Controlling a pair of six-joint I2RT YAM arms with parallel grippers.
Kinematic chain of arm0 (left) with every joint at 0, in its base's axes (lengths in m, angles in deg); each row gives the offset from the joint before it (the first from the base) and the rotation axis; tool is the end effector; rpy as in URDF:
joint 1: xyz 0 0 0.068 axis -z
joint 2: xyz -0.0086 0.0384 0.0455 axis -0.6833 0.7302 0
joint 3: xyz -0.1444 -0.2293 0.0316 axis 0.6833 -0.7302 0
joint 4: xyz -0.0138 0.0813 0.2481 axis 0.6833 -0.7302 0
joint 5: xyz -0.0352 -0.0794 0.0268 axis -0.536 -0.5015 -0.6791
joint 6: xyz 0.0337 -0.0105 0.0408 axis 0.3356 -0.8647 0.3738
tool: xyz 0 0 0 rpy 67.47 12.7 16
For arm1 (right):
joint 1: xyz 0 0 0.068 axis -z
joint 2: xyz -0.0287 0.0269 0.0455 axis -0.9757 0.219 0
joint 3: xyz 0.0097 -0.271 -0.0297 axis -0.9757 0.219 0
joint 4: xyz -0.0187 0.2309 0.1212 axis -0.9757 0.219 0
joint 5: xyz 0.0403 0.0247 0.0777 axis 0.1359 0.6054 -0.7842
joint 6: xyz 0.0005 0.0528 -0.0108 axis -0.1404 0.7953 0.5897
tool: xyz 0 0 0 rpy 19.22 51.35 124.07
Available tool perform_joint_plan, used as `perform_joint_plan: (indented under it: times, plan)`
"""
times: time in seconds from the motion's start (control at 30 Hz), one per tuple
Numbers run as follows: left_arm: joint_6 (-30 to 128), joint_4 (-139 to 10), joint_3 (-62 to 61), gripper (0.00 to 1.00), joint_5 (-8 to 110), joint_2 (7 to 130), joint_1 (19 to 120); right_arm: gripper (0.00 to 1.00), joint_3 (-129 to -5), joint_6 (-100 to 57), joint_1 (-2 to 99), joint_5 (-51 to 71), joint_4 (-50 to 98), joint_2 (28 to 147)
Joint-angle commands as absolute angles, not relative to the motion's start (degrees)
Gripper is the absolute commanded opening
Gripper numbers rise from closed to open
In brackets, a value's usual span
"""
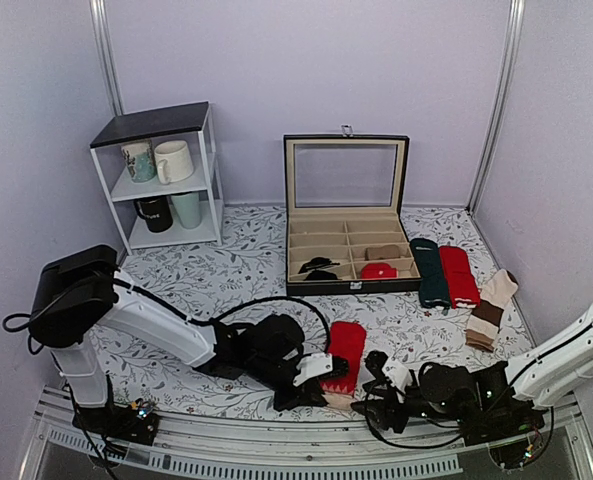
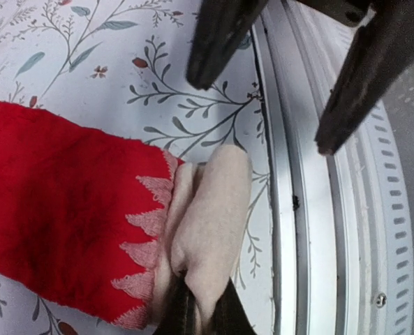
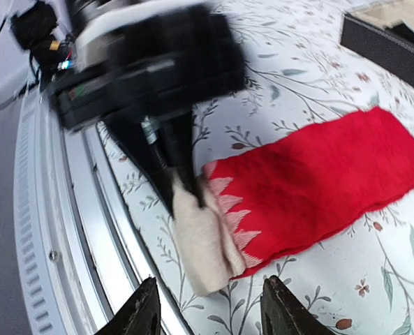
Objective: Roll the socks
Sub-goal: Roll the sock at the center of the board.
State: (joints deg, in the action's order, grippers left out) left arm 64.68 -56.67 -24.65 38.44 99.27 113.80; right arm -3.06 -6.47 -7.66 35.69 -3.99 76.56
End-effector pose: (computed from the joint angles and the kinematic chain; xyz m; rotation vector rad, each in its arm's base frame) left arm 0.1023 -0.3306 0.1114 1.6978 1.9272 -0.9393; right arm 0.0282 0.1998 0.1282 -0.9765 1.9610 0.7900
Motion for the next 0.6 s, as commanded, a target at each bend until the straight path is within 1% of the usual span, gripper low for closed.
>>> perform_joint_plan:
  times: [0.0, 0.07, 0.2, 0.37, 0.57]
  plan:
    - [63.1, -67.5, -25.6, 0.00, 36.0, 102.8, 112.8, 0.50, -4.7, -20.1, -12.7, 41.3, -5.3, 79.6]
    - [63.1, -67.6, -25.7, 0.00, 35.7, 103.0, 112.6, 0.50, -7.3, -23.7, -13.8, 41.1, -4.4, 83.5]
    - [62.9, -67.6, -25.9, 0.00, 35.0, 103.2, 112.2, 0.50, -10.9, -25.4, -14.7, 44.1, -3.5, 90.0]
    - [62.7, -67.1, -26.2, 0.00, 34.6, 103.2, 112.0, 0.51, -12.0, -27.8, -14.7, 47.0, -6.0, 93.1]
    - [62.9, -66.9, -26.1, 0.00, 34.0, 103.4, 111.9, 0.49, -12.1, -26.0, -14.7, 44.8, -5.8, 96.3]
